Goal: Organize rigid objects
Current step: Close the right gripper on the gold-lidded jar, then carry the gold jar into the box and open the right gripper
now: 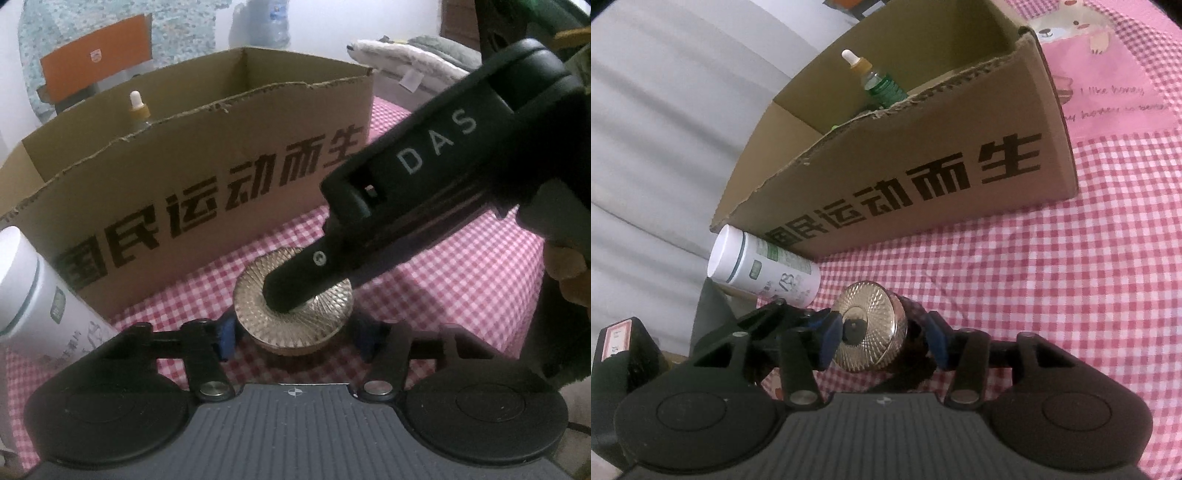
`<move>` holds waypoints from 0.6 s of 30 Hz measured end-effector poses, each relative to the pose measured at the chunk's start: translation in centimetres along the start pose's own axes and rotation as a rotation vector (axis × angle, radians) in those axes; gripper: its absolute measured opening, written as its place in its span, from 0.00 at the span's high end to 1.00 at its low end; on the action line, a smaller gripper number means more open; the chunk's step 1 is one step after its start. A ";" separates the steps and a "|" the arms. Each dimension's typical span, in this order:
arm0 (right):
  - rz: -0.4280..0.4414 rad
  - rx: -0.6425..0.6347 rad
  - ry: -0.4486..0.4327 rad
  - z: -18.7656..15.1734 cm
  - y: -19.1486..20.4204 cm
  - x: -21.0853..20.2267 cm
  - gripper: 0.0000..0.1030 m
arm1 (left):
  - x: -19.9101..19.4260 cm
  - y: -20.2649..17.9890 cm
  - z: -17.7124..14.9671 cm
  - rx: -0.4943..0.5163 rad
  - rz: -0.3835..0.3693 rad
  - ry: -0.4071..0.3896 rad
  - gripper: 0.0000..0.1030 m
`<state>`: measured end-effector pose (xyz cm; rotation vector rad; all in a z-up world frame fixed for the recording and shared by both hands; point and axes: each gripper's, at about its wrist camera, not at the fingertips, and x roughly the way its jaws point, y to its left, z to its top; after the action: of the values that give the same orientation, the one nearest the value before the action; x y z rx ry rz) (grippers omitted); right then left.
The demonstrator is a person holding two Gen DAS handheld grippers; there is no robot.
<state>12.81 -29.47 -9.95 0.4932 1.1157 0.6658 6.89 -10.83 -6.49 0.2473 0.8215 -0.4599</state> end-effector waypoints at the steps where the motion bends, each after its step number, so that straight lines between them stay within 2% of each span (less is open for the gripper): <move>1: 0.001 0.004 -0.001 0.0 -0.1 0.0 0.49 | 0.1 0.1 0.1 -0.005 -0.002 0.001 0.45; 10: 0.007 0.004 -0.009 -0.4 0.0 -0.7 0.51 | -0.8 0.1 0.4 -0.026 0.004 -0.008 0.46; 14: 0.019 -0.021 -0.038 -0.4 1.5 -2.3 0.51 | -3.3 -0.1 1.4 -0.012 0.032 -0.059 0.46; 18: 0.040 -0.111 -0.105 0.6 4.5 -5.0 0.51 | -6.4 0.5 3.4 -0.021 0.070 -0.140 0.46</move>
<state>10.93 -29.82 -3.49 0.4516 0.9668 0.7242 5.54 -9.83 0.60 0.2213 0.6785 -0.3986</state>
